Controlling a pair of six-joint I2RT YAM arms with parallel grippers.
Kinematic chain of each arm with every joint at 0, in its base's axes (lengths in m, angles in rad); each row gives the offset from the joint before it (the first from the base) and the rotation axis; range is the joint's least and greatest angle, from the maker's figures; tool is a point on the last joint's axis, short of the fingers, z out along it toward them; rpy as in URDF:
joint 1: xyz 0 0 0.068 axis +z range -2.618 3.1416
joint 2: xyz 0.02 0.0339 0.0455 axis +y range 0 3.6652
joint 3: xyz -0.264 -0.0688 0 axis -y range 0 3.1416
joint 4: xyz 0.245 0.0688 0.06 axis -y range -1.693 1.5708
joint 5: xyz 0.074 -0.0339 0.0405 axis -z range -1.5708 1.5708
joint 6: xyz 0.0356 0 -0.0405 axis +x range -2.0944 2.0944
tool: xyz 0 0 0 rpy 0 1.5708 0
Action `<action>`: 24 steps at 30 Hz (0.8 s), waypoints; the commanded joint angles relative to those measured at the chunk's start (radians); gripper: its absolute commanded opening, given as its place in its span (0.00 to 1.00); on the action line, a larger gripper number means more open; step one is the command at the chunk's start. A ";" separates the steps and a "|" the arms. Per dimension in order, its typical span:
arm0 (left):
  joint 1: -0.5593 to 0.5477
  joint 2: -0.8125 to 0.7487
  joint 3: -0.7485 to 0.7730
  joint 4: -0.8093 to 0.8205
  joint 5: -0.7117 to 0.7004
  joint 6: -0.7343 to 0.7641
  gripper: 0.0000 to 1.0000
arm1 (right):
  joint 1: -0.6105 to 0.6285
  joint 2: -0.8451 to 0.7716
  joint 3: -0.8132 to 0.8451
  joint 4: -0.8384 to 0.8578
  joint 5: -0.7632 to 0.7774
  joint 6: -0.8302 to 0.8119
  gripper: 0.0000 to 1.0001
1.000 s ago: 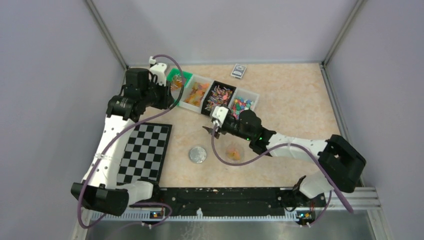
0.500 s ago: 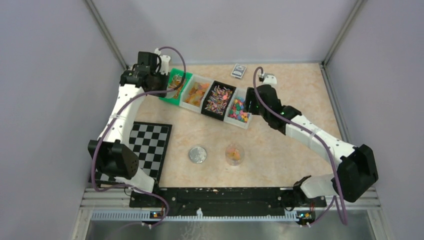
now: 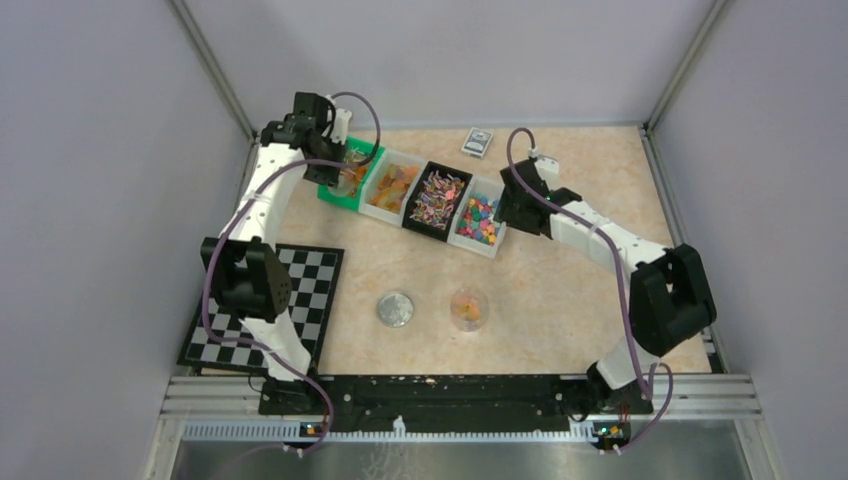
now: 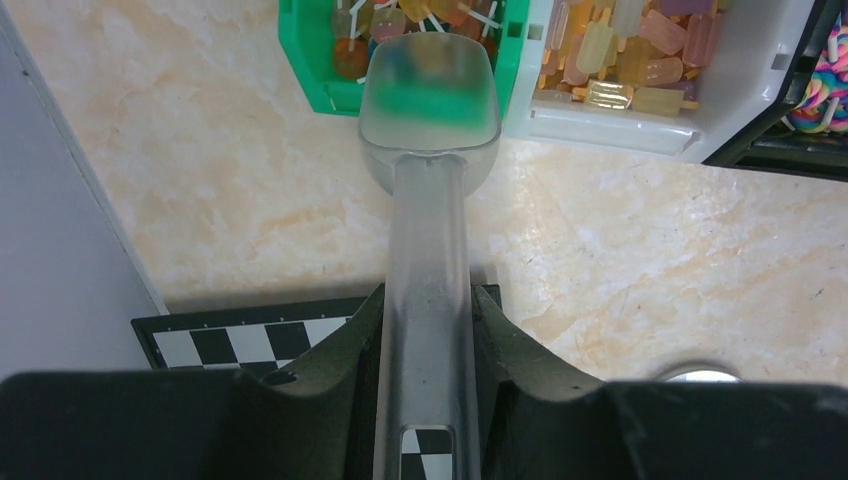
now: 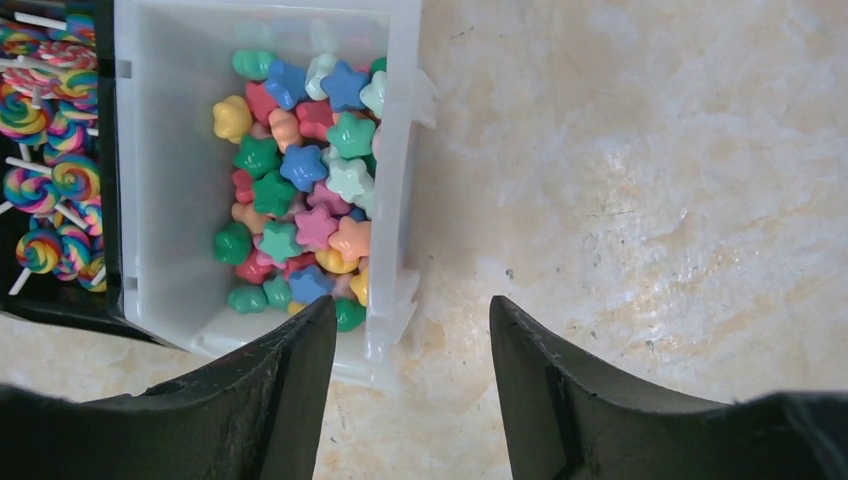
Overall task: Pack the candies
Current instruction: Scoop the fake candies from the storage box.
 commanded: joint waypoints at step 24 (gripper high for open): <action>0.006 0.165 0.069 0.068 -0.012 0.057 0.00 | -0.039 0.189 -0.013 0.285 -0.199 -0.143 0.00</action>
